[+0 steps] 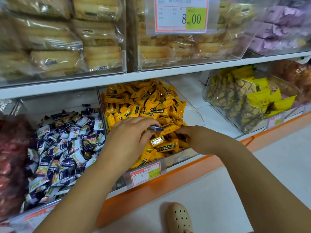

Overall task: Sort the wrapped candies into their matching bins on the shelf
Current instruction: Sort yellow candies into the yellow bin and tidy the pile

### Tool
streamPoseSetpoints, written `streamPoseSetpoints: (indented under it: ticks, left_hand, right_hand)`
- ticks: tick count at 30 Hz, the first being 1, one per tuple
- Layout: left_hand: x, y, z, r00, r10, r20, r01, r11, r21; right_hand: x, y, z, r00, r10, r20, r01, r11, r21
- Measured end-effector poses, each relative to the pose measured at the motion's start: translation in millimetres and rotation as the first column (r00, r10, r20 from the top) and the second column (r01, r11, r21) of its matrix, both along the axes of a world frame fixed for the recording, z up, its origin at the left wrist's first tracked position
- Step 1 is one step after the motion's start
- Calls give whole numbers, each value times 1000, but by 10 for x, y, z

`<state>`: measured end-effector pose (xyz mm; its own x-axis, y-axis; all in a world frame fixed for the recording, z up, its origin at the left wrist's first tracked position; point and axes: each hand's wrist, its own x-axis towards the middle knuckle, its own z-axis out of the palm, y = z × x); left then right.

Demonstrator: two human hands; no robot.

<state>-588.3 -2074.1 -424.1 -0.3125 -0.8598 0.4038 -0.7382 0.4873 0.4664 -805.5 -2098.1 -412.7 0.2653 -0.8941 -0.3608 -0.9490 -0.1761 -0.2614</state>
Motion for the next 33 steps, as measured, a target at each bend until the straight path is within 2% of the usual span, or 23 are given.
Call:
streamPoseSetpoints:
  ticks: [6, 9, 12, 17, 21, 24, 29, 33]
  left_hand:
    - [50, 41, 4, 999, 40, 9, -40, 999, 12]
    - [68, 40, 11, 999, 36, -8, -36, 999, 25]
    - [88, 41, 8, 999, 33, 10, -34, 999, 32]
    - [94, 59, 24, 999, 46, 14, -46, 998, 47]
    - [77, 71, 50, 999, 52, -7, -51, 996, 73]
    - [58, 81, 75, 997, 72, -29, -69, 994, 86]
    - [48, 62, 73, 992, 110, -66, -103, 989, 105]
    - [43, 42, 57, 991, 98, -86, -91, 992, 92]
  right_hand:
    - [219, -219, -105, 977, -1, -215, 12, 999, 50]
    - [292, -230, -177, 977, 22, -213, -5, 997, 78]
    - [222, -245, -226, 998, 25, -65, -25, 1000, -3]
    - [11, -192, -248, 982, -71, 176, 81, 995, -53]
    - [-117, -61, -179, 815, -199, 544, 238, 971, -2]
    - [-153, 6, -88, 754, -240, 612, 282, 959, 28]
    - [-206, 62, 92, 700, -229, 676, 350, 936, -44]
    - [-223, 83, 171, 630, -231, 742, 370, 929, -25]
